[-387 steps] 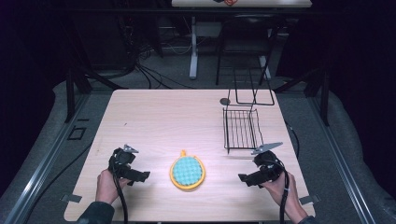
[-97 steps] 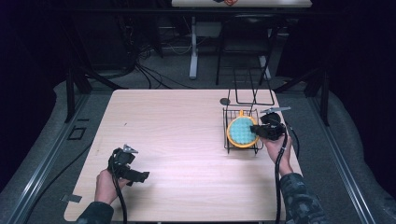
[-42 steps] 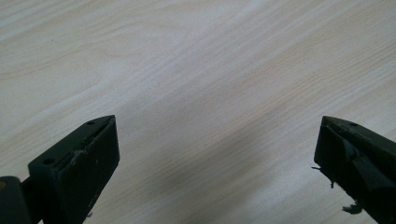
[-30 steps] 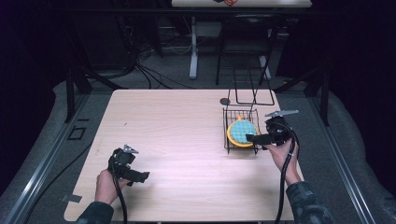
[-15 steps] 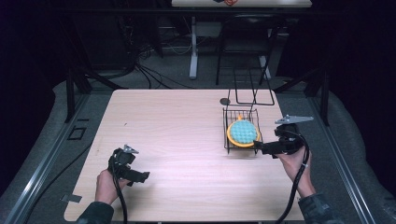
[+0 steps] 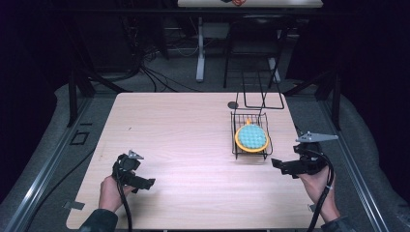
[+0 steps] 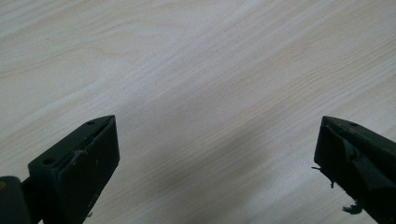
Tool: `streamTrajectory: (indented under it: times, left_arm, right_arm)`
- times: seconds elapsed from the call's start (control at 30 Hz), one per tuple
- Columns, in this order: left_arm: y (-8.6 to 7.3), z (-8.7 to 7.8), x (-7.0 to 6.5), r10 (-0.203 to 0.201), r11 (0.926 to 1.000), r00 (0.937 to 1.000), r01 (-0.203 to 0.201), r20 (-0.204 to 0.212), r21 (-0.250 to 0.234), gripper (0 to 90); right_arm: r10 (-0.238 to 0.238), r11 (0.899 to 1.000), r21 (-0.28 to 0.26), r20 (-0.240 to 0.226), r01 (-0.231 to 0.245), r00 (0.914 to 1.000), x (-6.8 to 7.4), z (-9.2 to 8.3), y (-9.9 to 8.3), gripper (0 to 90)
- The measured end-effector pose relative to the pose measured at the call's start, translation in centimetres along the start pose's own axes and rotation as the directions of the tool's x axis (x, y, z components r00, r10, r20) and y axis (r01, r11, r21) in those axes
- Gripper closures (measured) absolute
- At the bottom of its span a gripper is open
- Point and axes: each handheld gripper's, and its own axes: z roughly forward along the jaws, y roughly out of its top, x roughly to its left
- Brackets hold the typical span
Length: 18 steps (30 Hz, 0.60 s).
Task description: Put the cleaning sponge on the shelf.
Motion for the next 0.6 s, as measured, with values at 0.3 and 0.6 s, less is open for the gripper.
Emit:
streamTrajectory:
  times: [0.3, 0.6]
  left_arm:
    - [0.0, 0.0, -0.1, 0.006, 1.0000, 1.0000, -0.006, 0.001, 0.001, 0.3]
    - [0.0, 0.1, -0.1, 0.017, 0.9998, 0.9998, -0.017, 0.010, 0.005, 0.3]
  right_arm:
    - [0.022, 0.999, 0.037, 0.021, -0.023, 0.9995, -0.5, 0.8, -3.4, 0.5]
    - [0.051, 0.992, 0.110, 0.042, -0.055, 0.9978, -1.3, 2.0, -6.0, 1.1]
